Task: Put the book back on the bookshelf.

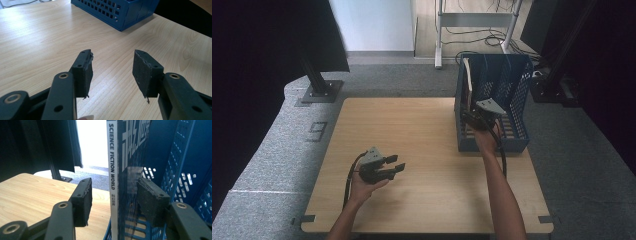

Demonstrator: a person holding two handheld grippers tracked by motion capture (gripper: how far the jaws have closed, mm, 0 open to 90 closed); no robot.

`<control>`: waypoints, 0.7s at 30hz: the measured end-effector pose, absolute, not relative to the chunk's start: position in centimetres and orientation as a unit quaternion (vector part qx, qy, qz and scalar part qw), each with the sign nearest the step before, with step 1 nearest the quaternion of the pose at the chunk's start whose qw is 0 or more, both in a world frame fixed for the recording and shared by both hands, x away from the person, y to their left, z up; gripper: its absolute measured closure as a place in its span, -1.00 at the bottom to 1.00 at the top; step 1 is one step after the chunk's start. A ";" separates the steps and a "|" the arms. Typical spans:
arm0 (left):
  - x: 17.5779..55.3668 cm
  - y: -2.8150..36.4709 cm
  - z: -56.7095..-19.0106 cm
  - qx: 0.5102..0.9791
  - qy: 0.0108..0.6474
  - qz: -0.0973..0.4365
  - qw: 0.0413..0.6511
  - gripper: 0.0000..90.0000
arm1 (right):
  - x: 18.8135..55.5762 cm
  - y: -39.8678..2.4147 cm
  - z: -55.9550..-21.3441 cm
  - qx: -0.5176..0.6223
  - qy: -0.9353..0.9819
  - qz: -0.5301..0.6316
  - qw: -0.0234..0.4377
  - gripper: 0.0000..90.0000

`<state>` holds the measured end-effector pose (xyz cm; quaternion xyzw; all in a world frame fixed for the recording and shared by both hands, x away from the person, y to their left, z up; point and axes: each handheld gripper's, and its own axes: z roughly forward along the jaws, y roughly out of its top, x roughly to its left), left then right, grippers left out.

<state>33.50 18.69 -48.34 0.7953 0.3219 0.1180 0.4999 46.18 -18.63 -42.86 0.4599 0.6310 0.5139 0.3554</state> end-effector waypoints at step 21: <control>33.4 18.1 -48.6 0.801 0.317 0.117 0.493 0.11 | 43.0 -19.6 -44.3 0.449 0.640 0.521 0.343 0.00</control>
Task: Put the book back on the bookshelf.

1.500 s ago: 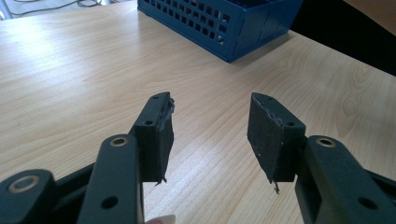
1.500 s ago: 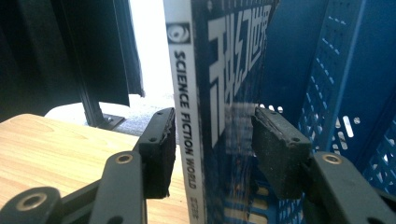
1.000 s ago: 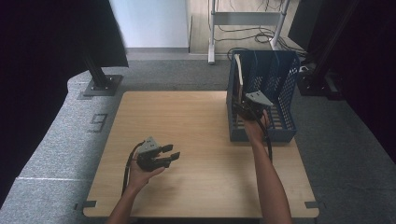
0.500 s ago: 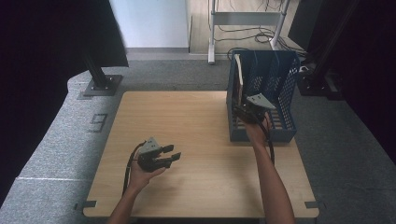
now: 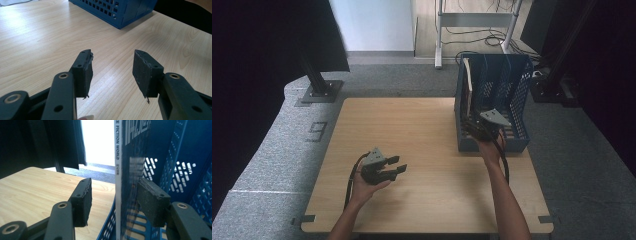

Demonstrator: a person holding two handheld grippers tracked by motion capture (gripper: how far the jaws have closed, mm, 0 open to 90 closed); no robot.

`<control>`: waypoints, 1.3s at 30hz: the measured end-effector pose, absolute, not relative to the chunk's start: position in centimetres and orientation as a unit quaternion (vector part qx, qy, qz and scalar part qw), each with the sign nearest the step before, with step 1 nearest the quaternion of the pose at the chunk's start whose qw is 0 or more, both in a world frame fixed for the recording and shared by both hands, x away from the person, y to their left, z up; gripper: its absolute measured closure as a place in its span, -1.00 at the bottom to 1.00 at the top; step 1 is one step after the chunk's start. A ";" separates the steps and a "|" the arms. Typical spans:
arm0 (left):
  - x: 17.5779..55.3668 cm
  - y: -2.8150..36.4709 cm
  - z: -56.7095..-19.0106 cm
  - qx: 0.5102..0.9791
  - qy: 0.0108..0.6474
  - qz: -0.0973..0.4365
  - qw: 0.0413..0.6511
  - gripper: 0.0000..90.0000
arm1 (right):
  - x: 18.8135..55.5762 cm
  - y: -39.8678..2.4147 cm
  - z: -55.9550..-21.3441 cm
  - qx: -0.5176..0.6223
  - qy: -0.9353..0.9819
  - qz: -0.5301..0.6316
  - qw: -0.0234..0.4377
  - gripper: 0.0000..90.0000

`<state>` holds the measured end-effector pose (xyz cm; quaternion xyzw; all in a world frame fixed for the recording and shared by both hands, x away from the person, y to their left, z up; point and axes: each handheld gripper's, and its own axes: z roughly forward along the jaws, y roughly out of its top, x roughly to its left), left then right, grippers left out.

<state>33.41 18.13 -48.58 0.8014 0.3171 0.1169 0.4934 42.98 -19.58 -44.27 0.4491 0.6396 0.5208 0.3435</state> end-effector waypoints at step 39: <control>33.5 17.9 -48.9 0.806 0.319 0.110 0.486 0.10 | 33.7 -19.7 -48.8 0.406 0.688 0.539 0.266 0.00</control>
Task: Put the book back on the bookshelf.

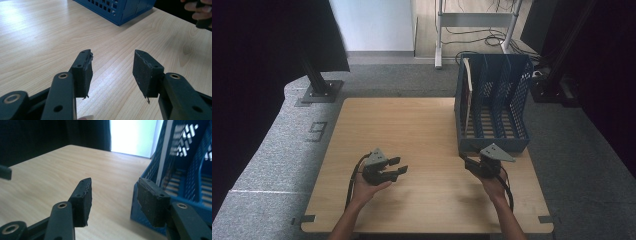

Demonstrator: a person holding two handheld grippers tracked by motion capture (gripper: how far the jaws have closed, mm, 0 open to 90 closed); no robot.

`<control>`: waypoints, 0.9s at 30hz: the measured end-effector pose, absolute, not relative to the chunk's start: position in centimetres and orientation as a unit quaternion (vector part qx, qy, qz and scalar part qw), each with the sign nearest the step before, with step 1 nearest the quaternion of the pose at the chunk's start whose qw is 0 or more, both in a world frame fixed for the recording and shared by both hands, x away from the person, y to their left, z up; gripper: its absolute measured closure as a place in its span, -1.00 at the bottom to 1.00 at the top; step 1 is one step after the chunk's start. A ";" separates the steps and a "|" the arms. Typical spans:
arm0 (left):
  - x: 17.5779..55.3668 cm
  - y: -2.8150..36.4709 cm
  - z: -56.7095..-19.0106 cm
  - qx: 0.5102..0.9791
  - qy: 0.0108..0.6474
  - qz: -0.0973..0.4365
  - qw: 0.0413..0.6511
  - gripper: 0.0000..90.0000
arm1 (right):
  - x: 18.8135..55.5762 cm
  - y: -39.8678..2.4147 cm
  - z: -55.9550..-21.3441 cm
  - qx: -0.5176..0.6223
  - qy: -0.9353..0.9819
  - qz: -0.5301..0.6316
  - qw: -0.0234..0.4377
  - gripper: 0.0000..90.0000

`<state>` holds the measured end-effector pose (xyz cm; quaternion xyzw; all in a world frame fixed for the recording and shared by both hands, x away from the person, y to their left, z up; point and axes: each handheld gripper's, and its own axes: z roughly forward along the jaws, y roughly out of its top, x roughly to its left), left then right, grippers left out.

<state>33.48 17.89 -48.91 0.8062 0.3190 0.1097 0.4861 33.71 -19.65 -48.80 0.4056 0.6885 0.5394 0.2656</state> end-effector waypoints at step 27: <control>33.4 17.8 -48.9 0.807 0.319 0.110 0.485 0.10 | 32.6 -19.2 -51.4 0.408 0.707 0.527 0.235 -0.01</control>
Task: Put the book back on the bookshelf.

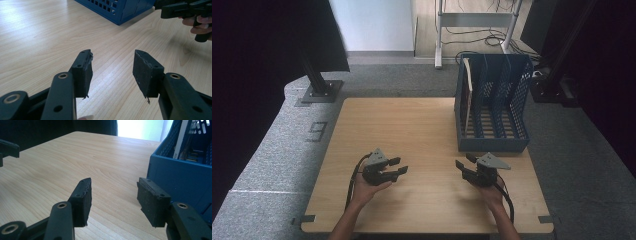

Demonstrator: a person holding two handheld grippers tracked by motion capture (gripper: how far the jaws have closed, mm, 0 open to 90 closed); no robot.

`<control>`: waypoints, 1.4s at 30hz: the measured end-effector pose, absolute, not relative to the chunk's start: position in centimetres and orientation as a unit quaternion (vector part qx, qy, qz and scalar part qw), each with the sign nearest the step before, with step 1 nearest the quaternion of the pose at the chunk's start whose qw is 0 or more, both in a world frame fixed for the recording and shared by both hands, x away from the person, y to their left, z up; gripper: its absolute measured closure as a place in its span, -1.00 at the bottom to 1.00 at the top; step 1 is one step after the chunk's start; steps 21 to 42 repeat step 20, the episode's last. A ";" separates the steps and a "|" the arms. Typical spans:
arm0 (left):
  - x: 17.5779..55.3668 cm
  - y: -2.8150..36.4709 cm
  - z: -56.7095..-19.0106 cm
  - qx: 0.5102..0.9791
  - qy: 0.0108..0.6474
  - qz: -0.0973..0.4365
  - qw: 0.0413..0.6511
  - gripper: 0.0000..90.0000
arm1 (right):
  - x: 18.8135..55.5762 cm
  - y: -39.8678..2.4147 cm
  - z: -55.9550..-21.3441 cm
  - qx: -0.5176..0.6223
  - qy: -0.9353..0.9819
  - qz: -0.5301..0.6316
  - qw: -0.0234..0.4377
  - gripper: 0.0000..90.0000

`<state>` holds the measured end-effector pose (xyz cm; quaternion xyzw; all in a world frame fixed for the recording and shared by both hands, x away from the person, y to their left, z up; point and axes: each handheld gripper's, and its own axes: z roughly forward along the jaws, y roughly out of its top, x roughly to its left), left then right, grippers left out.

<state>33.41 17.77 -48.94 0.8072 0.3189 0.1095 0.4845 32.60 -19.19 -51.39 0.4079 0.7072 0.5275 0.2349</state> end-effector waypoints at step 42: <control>33.5 17.7 -49.0 0.808 0.319 0.108 0.484 0.10 | 32.4 -19.5 -51.6 0.409 0.706 0.525 0.240 -0.02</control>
